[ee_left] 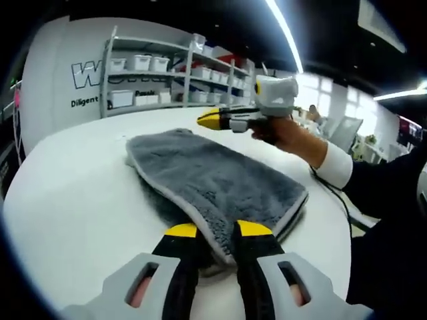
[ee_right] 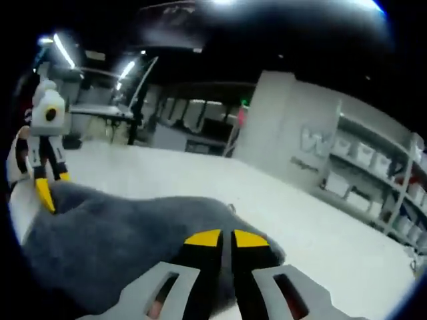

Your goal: Open the folded towel by lifting each exposed corner and separating the folded layers until the towel lies flat within the target outline without major curled edges

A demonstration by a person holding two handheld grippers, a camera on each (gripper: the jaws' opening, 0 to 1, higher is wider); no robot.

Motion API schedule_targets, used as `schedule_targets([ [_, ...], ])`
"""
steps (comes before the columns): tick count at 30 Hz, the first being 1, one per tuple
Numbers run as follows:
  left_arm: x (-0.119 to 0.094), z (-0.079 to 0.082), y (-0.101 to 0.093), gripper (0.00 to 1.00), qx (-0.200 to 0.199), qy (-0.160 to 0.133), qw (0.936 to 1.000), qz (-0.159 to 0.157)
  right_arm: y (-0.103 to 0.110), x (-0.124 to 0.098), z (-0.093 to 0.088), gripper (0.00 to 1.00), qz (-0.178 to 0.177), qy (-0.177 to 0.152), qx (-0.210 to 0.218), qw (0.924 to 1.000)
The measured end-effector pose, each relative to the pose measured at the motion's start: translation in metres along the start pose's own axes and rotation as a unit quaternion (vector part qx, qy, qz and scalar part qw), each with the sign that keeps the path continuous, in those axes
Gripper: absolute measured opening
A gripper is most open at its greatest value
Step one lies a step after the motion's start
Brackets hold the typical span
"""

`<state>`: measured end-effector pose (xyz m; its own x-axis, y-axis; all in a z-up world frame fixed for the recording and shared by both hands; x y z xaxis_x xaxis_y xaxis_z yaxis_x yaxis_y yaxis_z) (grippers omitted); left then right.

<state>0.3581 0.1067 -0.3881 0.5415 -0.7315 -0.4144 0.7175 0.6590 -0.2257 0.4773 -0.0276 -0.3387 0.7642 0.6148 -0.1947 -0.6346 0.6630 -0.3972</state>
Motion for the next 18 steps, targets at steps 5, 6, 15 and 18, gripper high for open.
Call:
schedule_targets([
  [5,-0.003,0.003,-0.001,0.18,0.001,-0.007,1.0,0.007,0.025,-0.021,0.03,0.26,0.04,-0.064,0.024,0.9969],
  [6,-0.003,0.003,-0.001,0.17,0.002,-0.008,0.9999,0.007,0.032,-0.027,0.042,0.32,0.048,-0.093,0.025,0.9942],
  [15,-0.006,0.004,-0.009,0.16,0.01,-0.002,0.9999,0.009,0.096,-0.049,0.057,0.7,0.106,-0.102,-0.006,0.9891],
  [18,-0.011,0.006,-0.014,0.16,0.013,-0.004,0.9999,0.005,0.113,-0.051,0.056,0.8,0.113,-0.098,-0.018,0.9886],
])
Point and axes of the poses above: the point that each gripper's makers call its tool centre point, and the gripper's own axes: x roughly forward along the fingers, y roughly to its left, z roughly out of its top, the point moved 1 cm from there along -x, roughly backward along the fingers, and after that the axes turned 7 degrees about -x, right-handed, at the moved point
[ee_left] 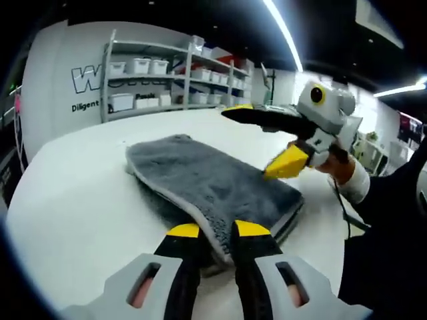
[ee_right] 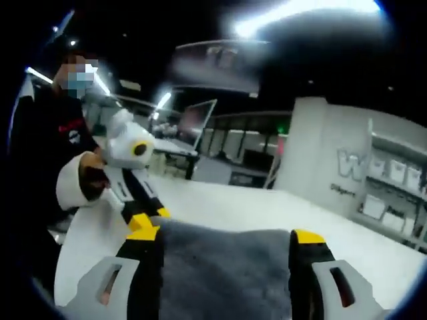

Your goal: Open the folded towel by lifting each exposed corner and separating the folded layers until the towel lies flat within the target outline without major curled edges

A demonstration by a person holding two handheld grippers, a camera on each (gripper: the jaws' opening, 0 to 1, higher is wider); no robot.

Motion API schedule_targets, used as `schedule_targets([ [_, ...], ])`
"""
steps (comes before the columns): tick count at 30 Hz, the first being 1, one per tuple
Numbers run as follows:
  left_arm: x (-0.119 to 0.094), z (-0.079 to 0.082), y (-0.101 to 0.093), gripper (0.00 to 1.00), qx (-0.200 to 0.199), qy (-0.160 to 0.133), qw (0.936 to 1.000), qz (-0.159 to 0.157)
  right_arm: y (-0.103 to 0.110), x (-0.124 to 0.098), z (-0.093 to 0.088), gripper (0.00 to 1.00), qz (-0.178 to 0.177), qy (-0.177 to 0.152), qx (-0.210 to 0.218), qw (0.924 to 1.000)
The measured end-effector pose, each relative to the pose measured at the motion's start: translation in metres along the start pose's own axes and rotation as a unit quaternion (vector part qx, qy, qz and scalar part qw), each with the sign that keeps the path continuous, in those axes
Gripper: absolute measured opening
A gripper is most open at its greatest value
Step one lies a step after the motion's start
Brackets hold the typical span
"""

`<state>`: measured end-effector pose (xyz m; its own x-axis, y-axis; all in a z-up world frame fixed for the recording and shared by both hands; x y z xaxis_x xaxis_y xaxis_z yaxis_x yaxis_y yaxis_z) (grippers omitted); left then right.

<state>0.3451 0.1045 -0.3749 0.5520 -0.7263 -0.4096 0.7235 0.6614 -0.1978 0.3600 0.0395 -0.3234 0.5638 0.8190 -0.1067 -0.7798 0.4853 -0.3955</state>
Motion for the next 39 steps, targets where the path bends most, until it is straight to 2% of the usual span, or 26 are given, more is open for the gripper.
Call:
schedule_targets([
  [3,-0.004,0.002,-0.008,0.17,0.01,-0.003,0.9998,-0.014,0.014,-0.001,0.0,0.94,0.013,0.01,0.008,0.9998],
  [5,-0.006,0.003,-0.011,0.18,0.009,-0.003,0.9997,-0.02,0.025,-0.003,0.002,0.99,0.019,0.011,0.011,0.9997],
  [9,-0.01,0.0,-0.013,0.2,0.039,0.01,0.9991,-0.014,0.05,-0.005,-0.002,0.99,0.025,0.01,0.011,0.9996],
  [11,-0.013,-0.001,-0.014,0.21,0.046,0.013,0.9987,-0.014,0.061,-0.003,-0.012,0.99,0.032,0.028,0.006,0.9991],
  [15,-0.016,0.0,-0.017,0.21,0.028,0.009,0.999,-0.034,0.065,0.0,-0.02,0.98,0.024,0.034,-0.005,0.9991],
  [20,-0.017,-0.003,-0.018,0.17,0.015,0.021,0.9989,-0.038,0.073,-0.003,-0.017,0.94,0.025,0.03,0.012,0.9991],
  [22,-0.017,0.001,-0.022,0.11,-0.013,0.01,0.9982,-0.057,0.077,-0.002,-0.018,0.92,0.028,0.042,-0.005,0.9987],
  [24,-0.016,0.002,-0.02,0.07,-0.036,0.007,0.9974,-0.062,0.077,-0.001,-0.019,0.9,0.02,0.054,-0.037,0.9977],
  [27,-0.014,-0.001,-0.016,0.05,-0.047,0.011,0.9966,-0.066,0.076,0.001,-0.022,0.86,0.002,0.071,-0.073,0.9948],
  [30,-0.014,0.002,-0.02,0.05,-0.059,0.001,0.9951,-0.079,0.071,0.002,-0.021,0.77,-0.03,0.086,-0.117,0.989],
  [32,-0.015,0.003,-0.019,0.05,-0.066,-0.001,0.9947,-0.08,0.075,0.004,-0.02,0.73,-0.029,0.09,-0.127,0.9874],
  [33,-0.015,0.004,-0.02,0.05,-0.068,-0.004,0.9945,-0.08,0.08,0.006,-0.021,0.73,-0.025,0.096,-0.15,0.9836],
  [35,-0.017,0.006,-0.02,0.05,-0.076,-0.01,0.9938,-0.08,0.085,0.009,-0.019,0.71,-0.028,0.106,-0.203,0.9731],
  [37,-0.018,0.01,-0.021,0.05,-0.084,-0.019,0.9928,-0.083,0.086,0.011,-0.017,0.64,-0.043,0.11,-0.255,0.9598],
  [39,-0.019,0.016,-0.023,0.05,-0.099,-0.035,0.9907,-0.087,0.085,0.012,-0.016,0.59,-0.057,0.12,-0.29,0.9479],
])
Point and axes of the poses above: the point that each gripper's makers call its tool centre point, and the gripper's own axes: x roughly forward along the fingers, y roughly to its left, z roughly out of its top, the point moved 1 cm from there along -x, roughly backward along the fingers, and after that the axes turned 7 degrees about -x, right-handed, at the moved point
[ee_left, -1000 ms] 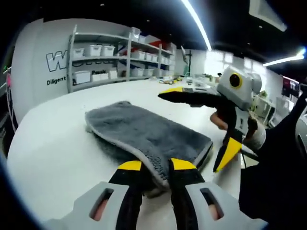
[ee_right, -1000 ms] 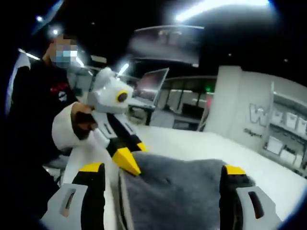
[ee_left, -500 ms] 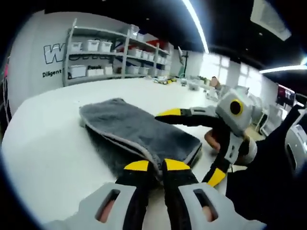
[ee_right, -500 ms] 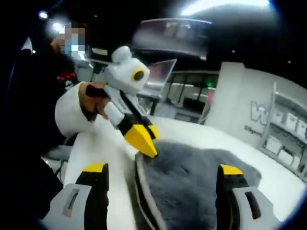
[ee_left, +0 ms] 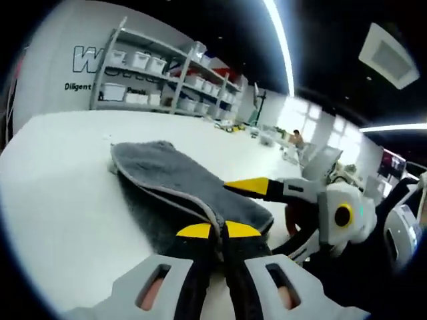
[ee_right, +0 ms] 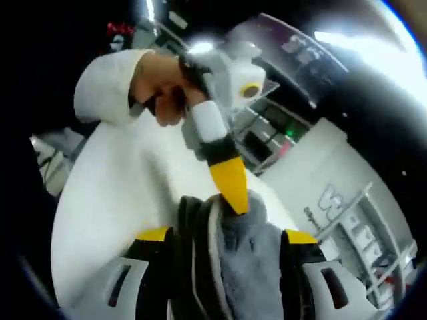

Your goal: Open the folded towel by lifting each exposed corner and separating the folded layers until the towel lies flat within the target outline without major curled edges

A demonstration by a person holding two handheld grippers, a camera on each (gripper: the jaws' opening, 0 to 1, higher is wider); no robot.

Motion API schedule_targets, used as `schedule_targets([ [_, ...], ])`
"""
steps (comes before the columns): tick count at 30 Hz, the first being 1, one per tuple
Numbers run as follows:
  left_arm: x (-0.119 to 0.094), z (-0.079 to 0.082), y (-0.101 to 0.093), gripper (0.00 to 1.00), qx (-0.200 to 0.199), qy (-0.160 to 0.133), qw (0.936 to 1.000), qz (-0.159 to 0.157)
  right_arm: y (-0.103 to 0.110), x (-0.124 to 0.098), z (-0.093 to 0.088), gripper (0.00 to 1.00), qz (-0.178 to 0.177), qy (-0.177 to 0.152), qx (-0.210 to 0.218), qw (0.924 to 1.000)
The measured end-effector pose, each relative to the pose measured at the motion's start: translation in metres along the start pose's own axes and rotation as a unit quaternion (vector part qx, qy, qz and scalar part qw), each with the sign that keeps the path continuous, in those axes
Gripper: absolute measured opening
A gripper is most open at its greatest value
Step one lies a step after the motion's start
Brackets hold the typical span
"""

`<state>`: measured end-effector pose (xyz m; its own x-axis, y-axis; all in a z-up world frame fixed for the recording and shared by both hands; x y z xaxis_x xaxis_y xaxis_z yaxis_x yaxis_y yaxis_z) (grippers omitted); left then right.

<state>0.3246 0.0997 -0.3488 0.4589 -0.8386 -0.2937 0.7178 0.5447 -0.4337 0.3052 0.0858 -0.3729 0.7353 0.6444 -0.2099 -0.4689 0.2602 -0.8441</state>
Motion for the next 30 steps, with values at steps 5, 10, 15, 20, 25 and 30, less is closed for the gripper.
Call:
schedule_targets([
  [5,0.001,0.005,-0.004,0.05,-0.011,-0.014,0.9998,-0.006,-0.003,0.001,0.006,0.52,-0.014,-0.008,0.007,0.9998],
  [10,0.001,0.006,-0.006,0.05,-0.001,-0.017,0.9998,-0.005,-0.01,0.001,0.007,0.44,-0.029,-0.011,0.007,0.9995],
  [15,-0.001,0.013,-0.01,0.05,-0.012,-0.036,0.9992,-0.016,-0.011,0.004,0.003,0.44,-0.046,0.006,-0.012,0.9989],
  [20,-0.001,0.018,-0.012,0.05,-0.002,-0.048,0.9988,-0.011,-0.016,0.006,-0.004,0.38,-0.058,0.023,-0.019,0.9979],
  [25,-0.002,0.024,-0.014,0.05,-0.02,-0.064,0.9975,-0.021,-0.023,0.008,-0.005,0.3,-0.082,0.039,-0.038,0.9951],
  [30,-0.003,0.027,-0.015,0.05,-0.031,-0.076,0.9961,-0.032,-0.036,0.007,-0.005,0.21,-0.119,0.077,-0.096,0.9852],
])
Point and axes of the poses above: the point that each gripper's makers call its tool centre point, and the gripper's own axes: x roughly forward along the fingers, y roughly to its left, z roughly out of its top, the point moved 1 cm from there along -x, roughly backward along the fingers, and after that the axes turned 7 degrees about -x, right-handed, at the moved point
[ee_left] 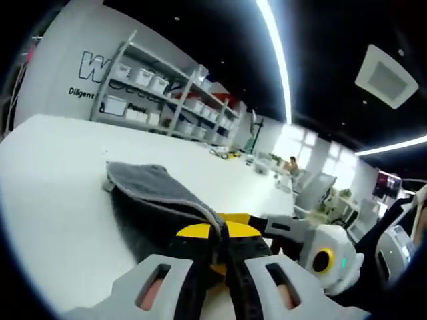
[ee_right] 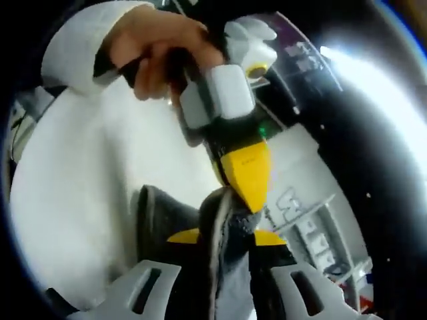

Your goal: Open the folded towel by lifting each exposed corner and separating the folded layers until the towel lies flat within the target outline without major curled edges

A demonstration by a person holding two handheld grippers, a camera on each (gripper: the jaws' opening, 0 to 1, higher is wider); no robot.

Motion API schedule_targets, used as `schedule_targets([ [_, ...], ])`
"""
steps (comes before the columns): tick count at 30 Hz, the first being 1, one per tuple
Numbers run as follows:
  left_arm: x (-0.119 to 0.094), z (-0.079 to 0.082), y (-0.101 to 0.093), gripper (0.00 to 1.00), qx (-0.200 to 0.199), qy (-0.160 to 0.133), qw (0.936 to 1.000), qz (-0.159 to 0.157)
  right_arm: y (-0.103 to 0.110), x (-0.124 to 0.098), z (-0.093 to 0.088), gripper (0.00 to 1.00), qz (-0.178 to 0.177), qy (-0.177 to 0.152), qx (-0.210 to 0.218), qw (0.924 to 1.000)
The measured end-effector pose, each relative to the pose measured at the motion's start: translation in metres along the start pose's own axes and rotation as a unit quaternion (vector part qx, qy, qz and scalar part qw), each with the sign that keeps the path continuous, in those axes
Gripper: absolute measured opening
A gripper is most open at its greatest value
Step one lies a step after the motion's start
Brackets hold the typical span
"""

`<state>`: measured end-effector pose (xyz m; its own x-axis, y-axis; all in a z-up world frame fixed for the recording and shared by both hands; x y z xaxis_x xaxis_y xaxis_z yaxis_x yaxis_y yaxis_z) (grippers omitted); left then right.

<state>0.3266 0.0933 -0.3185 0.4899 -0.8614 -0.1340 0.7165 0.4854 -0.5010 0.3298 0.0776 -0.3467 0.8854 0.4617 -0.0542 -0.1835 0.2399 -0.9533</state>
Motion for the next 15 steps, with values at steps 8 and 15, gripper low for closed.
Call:
schedule_targets([
  [8,-0.006,0.005,0.001,0.07,-0.008,-0.012,0.9999,-0.002,-0.002,-0.007,0.003,0.15,-0.024,0.002,-0.047,0.9986],
  [15,-0.009,0.009,0.0,0.1,0.035,-0.019,0.9992,0.006,-0.001,-0.021,0.007,0.02,-0.025,-0.014,0.015,0.9995],
])
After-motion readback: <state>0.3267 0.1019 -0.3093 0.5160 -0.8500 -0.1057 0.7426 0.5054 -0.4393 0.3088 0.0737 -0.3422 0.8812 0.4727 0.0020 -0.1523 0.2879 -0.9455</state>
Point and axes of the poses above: the point that each gripper's makers call its tool centre point, and the gripper's own axes: x roughly forward along the fingers, y roughly to its left, z roughly out of its top, the point moved 1 cm from there along -x, roughly backward along the fingers, and after that the axes turned 7 degrees about -x, right-handed, at the moved point
